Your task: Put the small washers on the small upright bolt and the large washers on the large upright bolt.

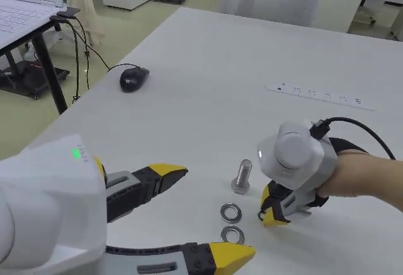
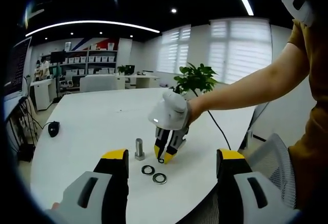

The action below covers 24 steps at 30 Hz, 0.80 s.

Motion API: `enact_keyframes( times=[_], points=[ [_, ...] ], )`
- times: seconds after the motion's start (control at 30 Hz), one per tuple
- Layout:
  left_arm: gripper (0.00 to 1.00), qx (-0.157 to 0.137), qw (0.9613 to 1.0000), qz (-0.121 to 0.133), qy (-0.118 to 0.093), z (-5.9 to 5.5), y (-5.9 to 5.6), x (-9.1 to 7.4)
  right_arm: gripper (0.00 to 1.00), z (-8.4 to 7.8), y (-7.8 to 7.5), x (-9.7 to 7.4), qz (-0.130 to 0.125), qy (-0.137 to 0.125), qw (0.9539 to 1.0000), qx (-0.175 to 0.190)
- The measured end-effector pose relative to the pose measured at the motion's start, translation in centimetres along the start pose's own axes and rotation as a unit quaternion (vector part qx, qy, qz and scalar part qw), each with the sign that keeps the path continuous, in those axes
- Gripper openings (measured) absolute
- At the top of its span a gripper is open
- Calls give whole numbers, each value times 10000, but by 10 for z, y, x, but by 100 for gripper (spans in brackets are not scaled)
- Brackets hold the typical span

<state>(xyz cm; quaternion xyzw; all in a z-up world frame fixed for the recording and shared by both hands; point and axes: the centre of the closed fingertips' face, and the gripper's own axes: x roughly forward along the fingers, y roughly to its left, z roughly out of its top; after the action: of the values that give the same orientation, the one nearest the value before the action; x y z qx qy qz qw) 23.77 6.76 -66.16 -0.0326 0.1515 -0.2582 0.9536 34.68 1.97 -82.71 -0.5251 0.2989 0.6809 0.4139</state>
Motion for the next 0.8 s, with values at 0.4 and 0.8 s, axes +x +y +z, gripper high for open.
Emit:
enact_keyframes(
  times=[0.4,0.8],
  points=[
    [69,17,10000,-17,21,0,-3,1,12,-2,-3,-5,-87,96,9999,41],
    [69,59,9999,-110,51,-1,-5,6,12,-35,0,-42,-220,87,9986,467]
  ],
)
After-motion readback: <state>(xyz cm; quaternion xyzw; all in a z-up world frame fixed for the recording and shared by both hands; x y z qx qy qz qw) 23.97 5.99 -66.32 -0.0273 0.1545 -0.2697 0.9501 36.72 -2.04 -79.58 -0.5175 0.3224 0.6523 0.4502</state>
